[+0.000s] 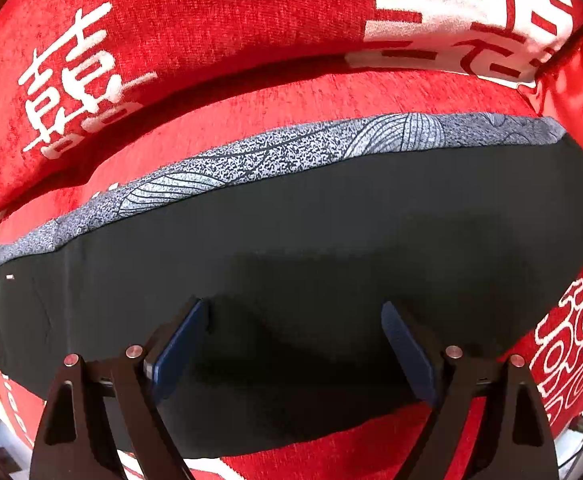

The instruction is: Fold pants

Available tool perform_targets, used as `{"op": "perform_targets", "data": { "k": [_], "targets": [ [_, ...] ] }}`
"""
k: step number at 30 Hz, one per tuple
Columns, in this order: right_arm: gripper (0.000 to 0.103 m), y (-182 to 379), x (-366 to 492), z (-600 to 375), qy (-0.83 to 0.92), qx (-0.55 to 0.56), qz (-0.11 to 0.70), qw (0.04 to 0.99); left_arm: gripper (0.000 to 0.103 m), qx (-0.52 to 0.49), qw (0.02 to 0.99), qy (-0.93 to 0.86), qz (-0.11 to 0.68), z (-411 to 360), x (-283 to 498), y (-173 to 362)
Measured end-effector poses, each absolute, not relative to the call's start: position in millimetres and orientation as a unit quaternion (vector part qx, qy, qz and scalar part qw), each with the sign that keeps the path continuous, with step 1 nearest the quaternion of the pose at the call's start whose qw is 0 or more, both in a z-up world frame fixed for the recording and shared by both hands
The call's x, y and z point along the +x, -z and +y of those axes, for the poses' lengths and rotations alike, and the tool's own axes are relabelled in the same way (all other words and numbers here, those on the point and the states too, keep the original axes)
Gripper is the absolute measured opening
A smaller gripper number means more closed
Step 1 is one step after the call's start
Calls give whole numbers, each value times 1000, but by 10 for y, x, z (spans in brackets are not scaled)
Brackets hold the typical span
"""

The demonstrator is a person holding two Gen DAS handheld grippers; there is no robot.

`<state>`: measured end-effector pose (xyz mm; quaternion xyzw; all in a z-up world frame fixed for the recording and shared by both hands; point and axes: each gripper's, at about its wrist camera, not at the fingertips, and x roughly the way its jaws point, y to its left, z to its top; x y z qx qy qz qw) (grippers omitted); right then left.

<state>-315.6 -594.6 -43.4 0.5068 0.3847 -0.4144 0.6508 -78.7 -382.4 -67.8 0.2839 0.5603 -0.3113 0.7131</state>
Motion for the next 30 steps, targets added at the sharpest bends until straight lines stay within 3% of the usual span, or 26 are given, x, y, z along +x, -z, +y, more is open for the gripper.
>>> {"op": "perform_targets", "data": {
  "k": [7, 11, 23, 25, 30],
  "targets": [
    [20, 548, -2981, -6024, 406, 431, 454, 666, 90, 288, 718, 305, 556, -3804, -831, 681],
    [41, 448, -3021, -5959, 416, 431, 466, 651, 92, 286, 718, 304, 557, -3814, -812, 706],
    [42, 402, -3027, -5320, 331, 512, 454, 650, 92, 280, 713, 307, 565, -3823, -764, 736],
    [42, 406, -3016, -5213, 319, 520, 454, 650, 101, 284, 716, 298, 563, -3827, -739, 751],
    [44, 461, -2916, -5067, 302, 526, 457, 650, 102, 265, 710, 296, 582, -3790, -659, 799]
  ]
}}
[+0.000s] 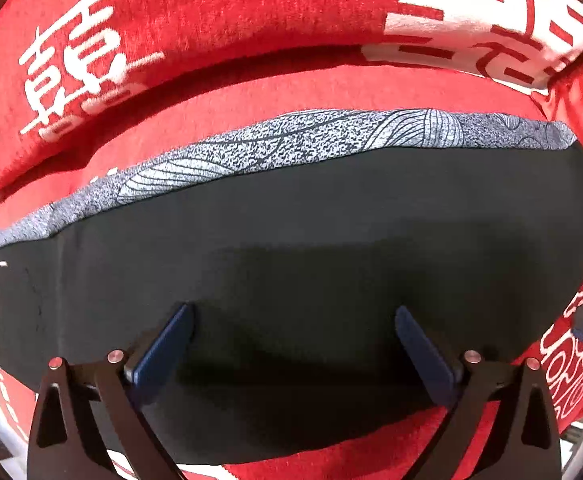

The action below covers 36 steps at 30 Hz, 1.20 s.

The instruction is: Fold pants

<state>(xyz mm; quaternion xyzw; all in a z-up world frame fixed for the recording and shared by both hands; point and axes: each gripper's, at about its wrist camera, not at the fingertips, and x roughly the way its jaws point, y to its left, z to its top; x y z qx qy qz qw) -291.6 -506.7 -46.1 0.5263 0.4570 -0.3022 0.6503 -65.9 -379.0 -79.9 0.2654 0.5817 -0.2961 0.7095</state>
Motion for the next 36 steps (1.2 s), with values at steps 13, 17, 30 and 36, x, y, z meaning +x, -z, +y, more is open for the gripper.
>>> {"op": "perform_targets", "data": {
  "k": [13, 17, 30, 36],
  "targets": [
    [48, 494, -2960, -5156, 287, 552, 427, 656, 103, 258, 705, 304, 586, -3765, -601, 833],
    [49, 499, -3151, -5313, 294, 587, 373, 655, 103, 256, 705, 307, 586, -3760, -584, 846],
    [52, 754, -3509, -5654, 276, 666, 228, 655, 103, 256, 711, 307, 578, -3753, -604, 847],
    [55, 660, -3349, -5766, 248, 633, 205, 704, 103, 255, 712, 306, 578, -3734, -647, 812]
  ]
}}
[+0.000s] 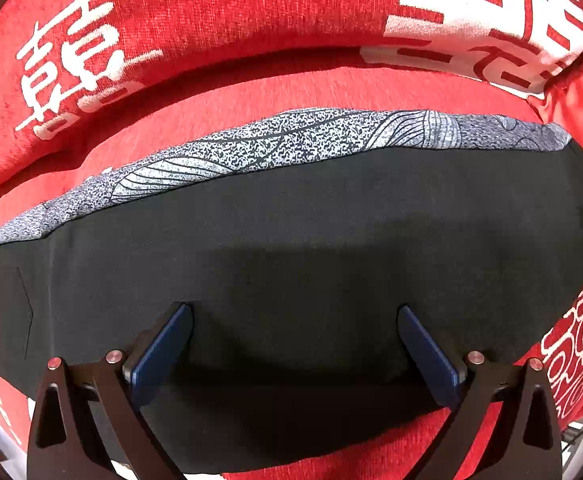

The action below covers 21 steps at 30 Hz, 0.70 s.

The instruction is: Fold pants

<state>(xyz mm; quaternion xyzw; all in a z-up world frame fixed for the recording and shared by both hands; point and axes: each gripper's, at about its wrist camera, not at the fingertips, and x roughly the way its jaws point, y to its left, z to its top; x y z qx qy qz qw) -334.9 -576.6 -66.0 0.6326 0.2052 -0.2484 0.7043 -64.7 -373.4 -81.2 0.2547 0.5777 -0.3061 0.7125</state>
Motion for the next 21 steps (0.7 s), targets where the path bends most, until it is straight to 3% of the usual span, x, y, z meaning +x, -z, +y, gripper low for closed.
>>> {"op": "perform_targets", "data": {
  "k": [3, 8, 9, 10, 11, 12, 17, 21],
  "targets": [
    [64, 644, -3218, -5828, 235, 611, 225, 722, 103, 252, 714, 305, 578, -3728, -639, 813],
    [58, 789, -3190, -5913, 243, 631, 231, 699, 100, 250, 705, 301, 592, -3739, -578, 794],
    [50, 794, -3181, -5934, 242, 639, 236, 691, 87, 248, 703, 304, 593, -3757, -567, 766],
    [27, 817, -3197, -5952, 242, 649, 241, 680, 67, 248, 702, 310, 591, -3787, -583, 709],
    [15, 854, -3207, -5968, 237, 661, 243, 669, 58, 257, 699, 320, 585, -3851, -629, 633],
    [14, 895, -3230, -5972, 226, 674, 235, 663, 43, 262, 697, 328, 582, -3898, -662, 587],
    [14, 746, -3248, -5925, 204, 672, 213, 680, 40, 240, 707, 385, 542, -4292, -891, 329],
    [14, 560, -3160, -5908, 193, 658, 211, 697, 40, 277, 683, 399, 545, -4593, -1164, 706]
  ]
}}
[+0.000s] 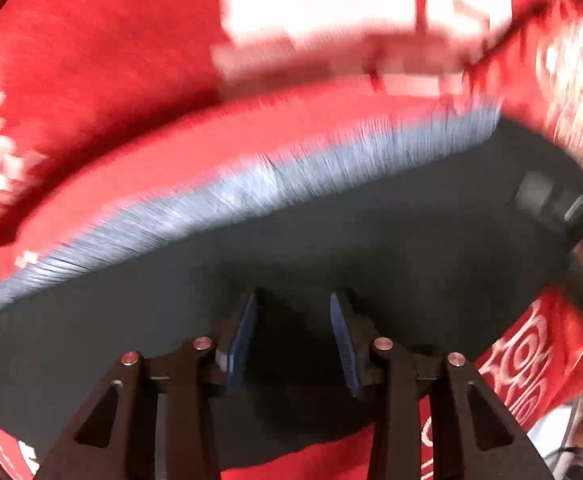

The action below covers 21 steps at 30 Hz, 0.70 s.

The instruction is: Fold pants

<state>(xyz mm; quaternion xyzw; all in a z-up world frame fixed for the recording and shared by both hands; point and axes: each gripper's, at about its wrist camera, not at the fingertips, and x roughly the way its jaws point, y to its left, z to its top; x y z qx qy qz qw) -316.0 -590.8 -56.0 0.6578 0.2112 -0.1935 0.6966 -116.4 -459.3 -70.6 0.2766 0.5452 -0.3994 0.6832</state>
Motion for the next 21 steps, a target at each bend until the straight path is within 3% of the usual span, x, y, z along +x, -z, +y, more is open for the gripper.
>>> {"op": "perform_targets", "data": {
  "k": [2, 10, 17, 21],
  "targets": [
    [14, 458, -3086, -5878, 191, 642, 223, 708, 40, 280, 700, 408, 514, -4576, -1264, 666],
    [14, -31, -2641, -5704, 188, 559, 275, 759, 42, 221, 682, 438, 542, -4387, -1136, 632],
    [14, -580, -2105, -5218, 182, 422, 349, 817, 42, 142, 648, 450, 598, -4086, -862, 473],
    [14, -762, -1770, -4853, 188, 334, 392, 836, 44, 120, 671, 430, 592, -3648, -580, 220]
  ]
}}
